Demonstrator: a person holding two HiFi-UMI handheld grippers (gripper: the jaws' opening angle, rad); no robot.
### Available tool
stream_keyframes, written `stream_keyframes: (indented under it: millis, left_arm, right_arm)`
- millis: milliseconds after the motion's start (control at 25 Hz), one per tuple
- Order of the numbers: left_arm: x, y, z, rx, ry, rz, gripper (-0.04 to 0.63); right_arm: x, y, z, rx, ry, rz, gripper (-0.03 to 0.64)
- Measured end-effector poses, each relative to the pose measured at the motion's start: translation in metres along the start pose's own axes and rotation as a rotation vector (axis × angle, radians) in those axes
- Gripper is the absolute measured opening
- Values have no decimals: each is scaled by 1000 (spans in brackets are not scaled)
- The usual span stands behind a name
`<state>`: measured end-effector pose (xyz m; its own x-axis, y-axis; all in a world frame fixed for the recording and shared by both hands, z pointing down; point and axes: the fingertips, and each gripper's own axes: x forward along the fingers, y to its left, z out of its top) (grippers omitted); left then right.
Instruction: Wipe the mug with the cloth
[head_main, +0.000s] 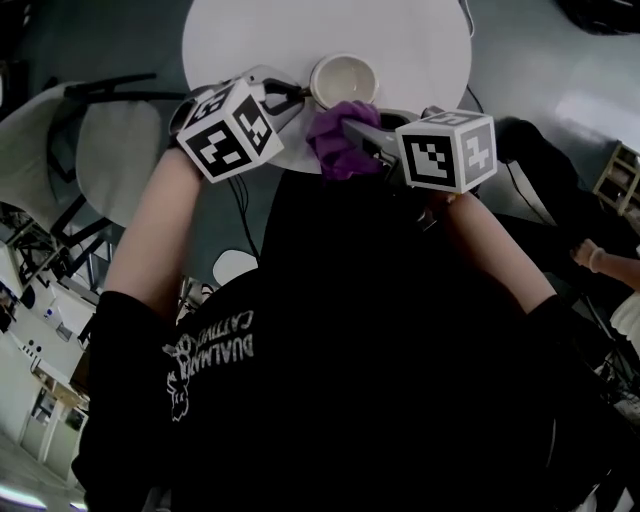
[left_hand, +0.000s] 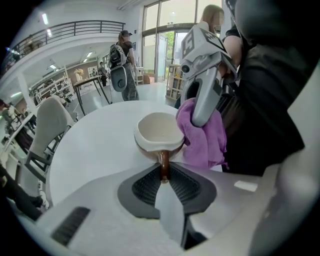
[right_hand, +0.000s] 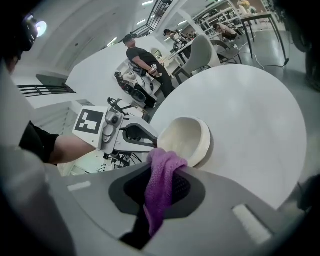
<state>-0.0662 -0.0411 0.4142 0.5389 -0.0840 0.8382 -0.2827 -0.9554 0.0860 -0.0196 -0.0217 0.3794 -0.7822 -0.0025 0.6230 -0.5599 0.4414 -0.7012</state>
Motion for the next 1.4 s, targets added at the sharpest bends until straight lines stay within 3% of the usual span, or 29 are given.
stream_keyframes:
  millis: [800, 1400]
  left_arm:
    - [7, -1, 14, -27, 94, -36, 60]
    - [15, 7, 31, -98, 127, -71, 60]
  right_arm:
    - [-37, -47, 9, -9, 65, 66, 43]
    - [-54, -89, 53, -135, 130, 69, 44]
